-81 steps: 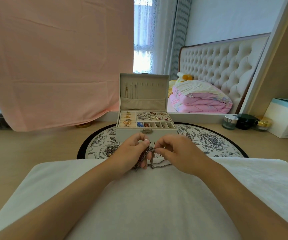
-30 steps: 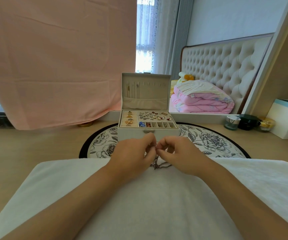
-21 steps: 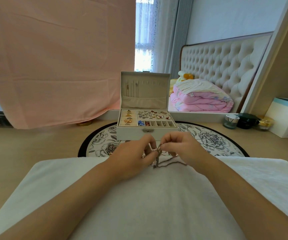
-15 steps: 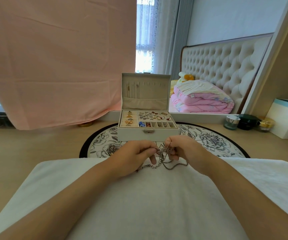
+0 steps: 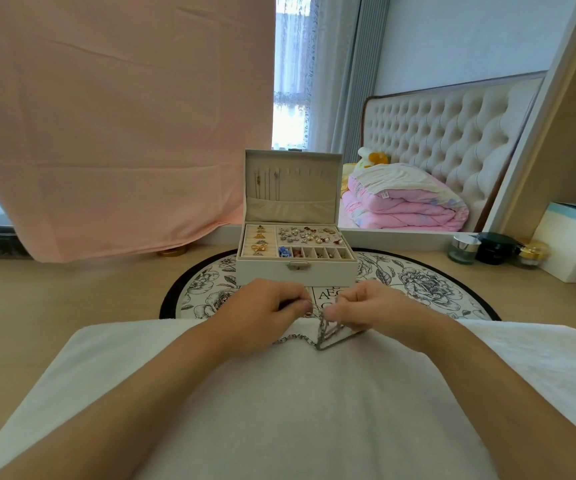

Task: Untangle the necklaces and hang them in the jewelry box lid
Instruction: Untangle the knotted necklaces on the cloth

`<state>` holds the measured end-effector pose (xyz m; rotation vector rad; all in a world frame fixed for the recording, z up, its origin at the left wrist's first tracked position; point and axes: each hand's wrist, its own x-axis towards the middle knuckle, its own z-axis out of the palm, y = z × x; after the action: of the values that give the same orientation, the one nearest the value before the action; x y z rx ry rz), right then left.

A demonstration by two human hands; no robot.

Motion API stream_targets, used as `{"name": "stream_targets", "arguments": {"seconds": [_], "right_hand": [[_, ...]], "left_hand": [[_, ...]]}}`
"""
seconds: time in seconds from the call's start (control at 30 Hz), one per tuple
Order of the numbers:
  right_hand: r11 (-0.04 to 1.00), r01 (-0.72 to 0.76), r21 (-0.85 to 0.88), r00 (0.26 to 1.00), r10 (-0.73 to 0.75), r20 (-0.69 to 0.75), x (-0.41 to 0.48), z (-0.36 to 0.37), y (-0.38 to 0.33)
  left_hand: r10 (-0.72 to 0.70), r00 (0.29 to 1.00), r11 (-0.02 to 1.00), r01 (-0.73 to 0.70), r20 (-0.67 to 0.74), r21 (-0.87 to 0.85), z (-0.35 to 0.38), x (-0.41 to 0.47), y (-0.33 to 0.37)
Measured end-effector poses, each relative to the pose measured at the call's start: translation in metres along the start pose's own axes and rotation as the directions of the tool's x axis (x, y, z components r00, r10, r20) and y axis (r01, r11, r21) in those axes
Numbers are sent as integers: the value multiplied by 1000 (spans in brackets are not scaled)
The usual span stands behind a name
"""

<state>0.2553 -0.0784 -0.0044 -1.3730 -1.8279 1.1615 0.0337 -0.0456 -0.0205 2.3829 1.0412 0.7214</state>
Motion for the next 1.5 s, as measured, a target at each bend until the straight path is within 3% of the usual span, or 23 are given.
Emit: {"name": "stream_targets", "arguments": {"seconds": [0.07,0.13,0.23,0.3,0.43,0.53,0.63,0.73,0.83,0.93,1.03,1.13,1.23,1.3,1.4,1.5], "right_hand": [[993,-5,-116,999,1,-35,-1,0,-1],[996,61,-69,991,-69,-117,-3,0,-3],[975,163,150,962,-123,-245,-2,1,-4],[907,223,357,949,-118,-293,1,3,-4],[657,236,716,970,-121,-209,4,3,-3],[593,141,793,990,-100,-102,3,1,-4],[753,8,659,1000,-19,10,-3,-3,-8],[953,-85,292,996,70,63,-8,-2,-12],[985,-76,156,997,76,8,-9,0,-12],[974,59,217,989,-28,-142,-6,-4,-11],[883,222,413,958,-120,-260,-1,-6,-10],[647,315,695,943,-126,-309,3,-6,-7],[526,346,777,934,-115,-337,6,-6,-3],[627,320,710,943,-137,-304,6,-6,-2],[922,233,310,941,-134,-309,5,-4,1],[990,138,-36,922,-142,-361,6,2,2]], "left_hand": [[4,999,999,-5,37,42,2,-1,2],[-11,998,1000,10,55,13,3,-1,-1],[-41,997,994,47,66,-95,4,-2,-7],[-29,996,990,39,78,-133,6,0,-6],[-30,996,982,45,84,-182,8,2,-5],[-43,998,978,52,48,-203,5,2,-12],[-30,1000,982,30,1,-188,-2,2,-19],[-16,1000,996,13,-24,-87,-8,3,-20],[8,1000,1000,-8,-1,2,-7,2,-17],[9,1000,998,-9,-2,59,-4,1,-17],[5,1000,992,-6,8,123,-3,2,-20],[-15,1000,993,13,21,114,-4,4,-25],[-35,999,992,32,24,123,-8,5,-30],[-33,999,988,28,28,149,-9,5,-32],[-39,998,966,26,43,258,-13,4,-32],[-66,994,933,31,86,358,-18,5,-31]]}}
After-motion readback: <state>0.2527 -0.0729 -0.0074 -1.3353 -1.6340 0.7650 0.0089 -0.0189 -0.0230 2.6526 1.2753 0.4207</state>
